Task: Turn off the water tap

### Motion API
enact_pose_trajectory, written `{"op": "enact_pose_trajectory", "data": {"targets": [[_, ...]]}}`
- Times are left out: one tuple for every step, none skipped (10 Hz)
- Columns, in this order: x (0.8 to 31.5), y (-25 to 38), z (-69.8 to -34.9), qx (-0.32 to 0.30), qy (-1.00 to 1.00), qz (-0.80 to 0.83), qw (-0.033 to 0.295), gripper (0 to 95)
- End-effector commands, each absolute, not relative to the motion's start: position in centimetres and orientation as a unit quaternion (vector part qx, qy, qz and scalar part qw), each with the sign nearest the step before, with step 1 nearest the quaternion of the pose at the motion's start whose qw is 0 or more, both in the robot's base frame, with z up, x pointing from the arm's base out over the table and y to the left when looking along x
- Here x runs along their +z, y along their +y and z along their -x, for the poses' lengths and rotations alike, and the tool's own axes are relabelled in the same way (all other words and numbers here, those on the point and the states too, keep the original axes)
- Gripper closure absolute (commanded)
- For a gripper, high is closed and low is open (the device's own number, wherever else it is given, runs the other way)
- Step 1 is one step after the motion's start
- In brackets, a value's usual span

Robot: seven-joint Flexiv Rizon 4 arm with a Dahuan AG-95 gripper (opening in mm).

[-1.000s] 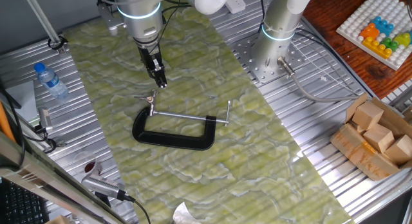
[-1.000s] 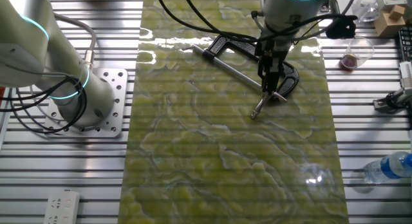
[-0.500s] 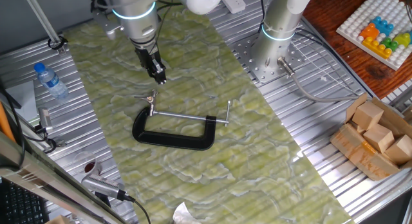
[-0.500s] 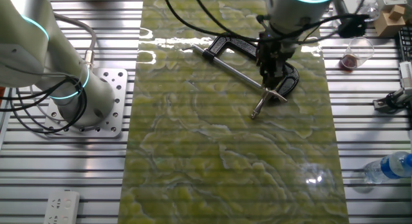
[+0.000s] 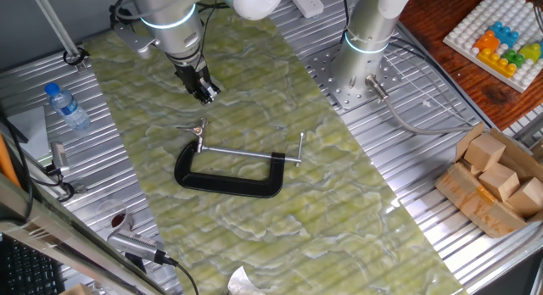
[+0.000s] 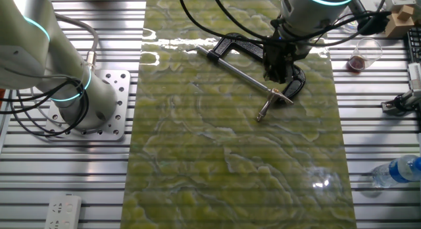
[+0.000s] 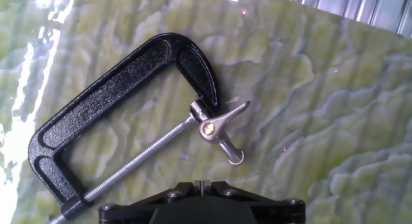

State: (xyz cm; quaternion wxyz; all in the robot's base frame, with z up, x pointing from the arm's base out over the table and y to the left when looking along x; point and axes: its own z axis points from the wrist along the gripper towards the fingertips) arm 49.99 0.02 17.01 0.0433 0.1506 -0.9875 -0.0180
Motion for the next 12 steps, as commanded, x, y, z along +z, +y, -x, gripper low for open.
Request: {"op": "enact_pose_trajectory", "data": {"targets": [[17.0, 0.0, -50.0, -0.018, -0.987, -0.151, 0.044, 95.0], [17.0, 0.1, -50.0, -0.018, -0.987, -0.150, 0.044, 95.0], [16.9, 0.1, -49.9, -0.018, -0.988, -0.150, 0.043, 95.0], [16.9, 0.1, -49.9, -0.018, -0.988, -0.150, 0.043, 95.0], [16.9, 0.1, -49.9, -0.018, -0.988, -0.150, 0.043, 95.0], [16.9, 0.1, -49.9, -0.018, -0.988, -0.150, 0.043, 95.0], [16.9, 0.1, -49.9, -0.017, -0.988, -0.150, 0.043, 95.0], [16.7, 0.0, -50.1, -0.017, -0.988, -0.149, 0.043, 95.0], [16.3, -0.1, -50.4, -0.017, -0.987, -0.152, 0.043, 95.0], [15.5, -0.4, -51.3, -0.018, -0.986, -0.159, 0.043, 95.0], [15.0, -0.4, -52.3, -0.018, -0.985, -0.164, 0.043, 95.0], [14.6, -0.4, -53.2, -0.016, -0.985, -0.168, 0.044, 95.0]]}}
